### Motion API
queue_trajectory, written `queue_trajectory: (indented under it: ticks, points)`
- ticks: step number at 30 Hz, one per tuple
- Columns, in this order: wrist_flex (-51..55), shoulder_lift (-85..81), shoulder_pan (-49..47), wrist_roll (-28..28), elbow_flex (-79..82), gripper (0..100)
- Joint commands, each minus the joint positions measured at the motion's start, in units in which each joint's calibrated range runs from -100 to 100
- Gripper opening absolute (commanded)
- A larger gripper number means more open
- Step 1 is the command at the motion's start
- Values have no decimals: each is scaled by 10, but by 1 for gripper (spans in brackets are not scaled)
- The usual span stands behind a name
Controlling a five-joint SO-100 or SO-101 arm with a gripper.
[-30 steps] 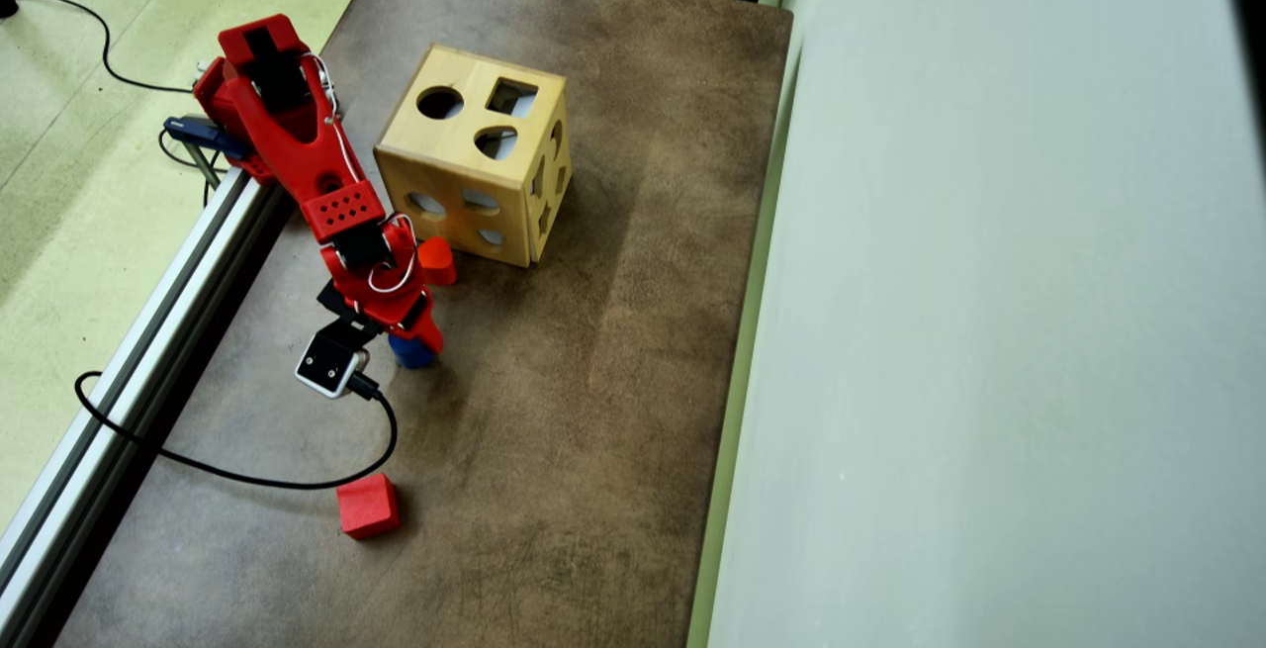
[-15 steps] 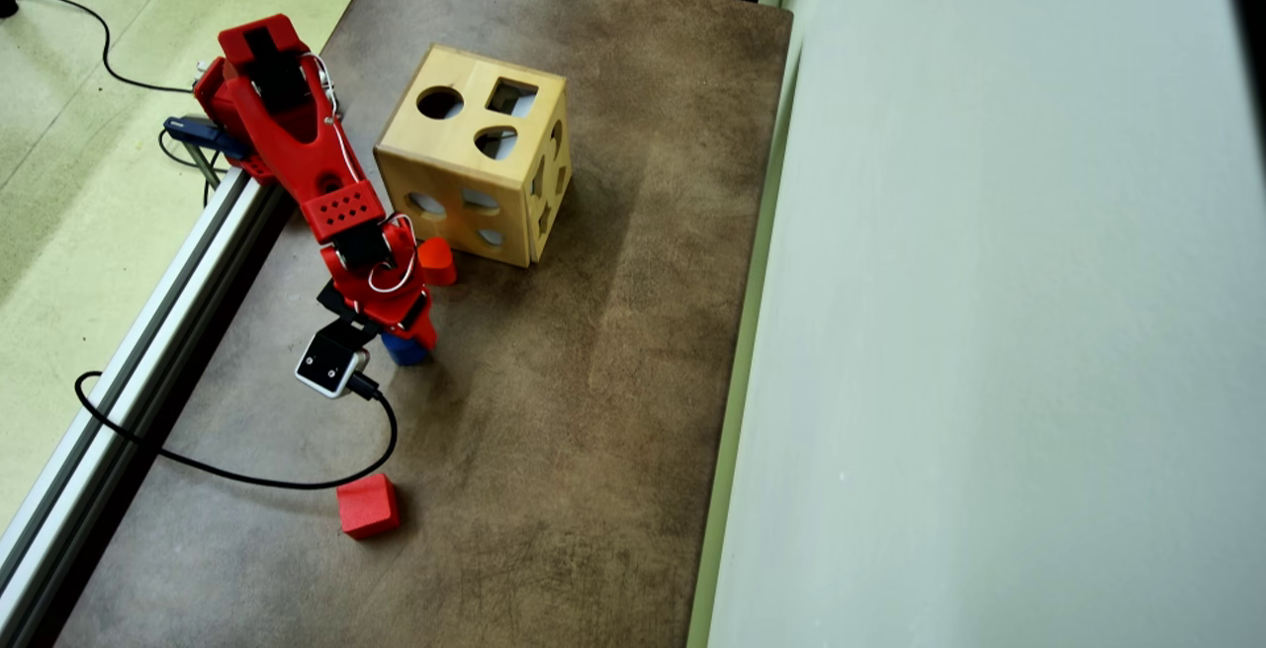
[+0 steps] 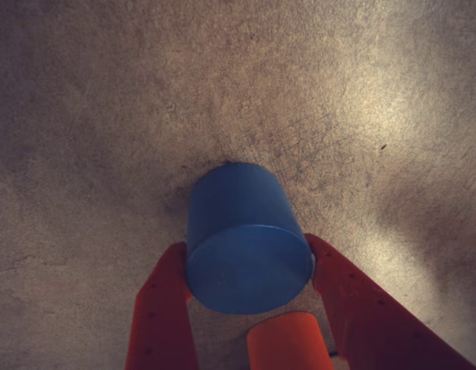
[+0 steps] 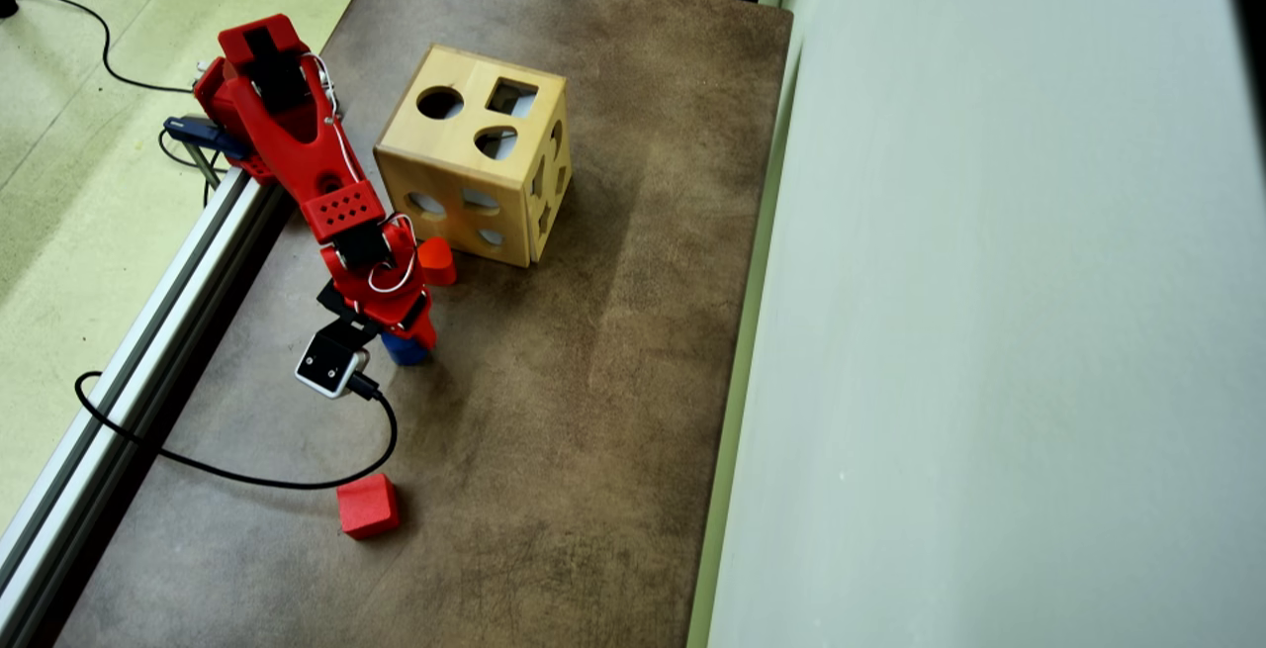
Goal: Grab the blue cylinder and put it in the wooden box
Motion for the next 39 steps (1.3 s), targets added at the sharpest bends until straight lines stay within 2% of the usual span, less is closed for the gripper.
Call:
queue_trajectory:
  ticks: [1,19,28,39]
  points:
    - [-6,-13,-6,1,-21,14]
    - [6,-175,-16,-2,-21,13]
    - [9,-310,-40,-3,-12,13]
    - [150,-463,-119,-5,-21,13]
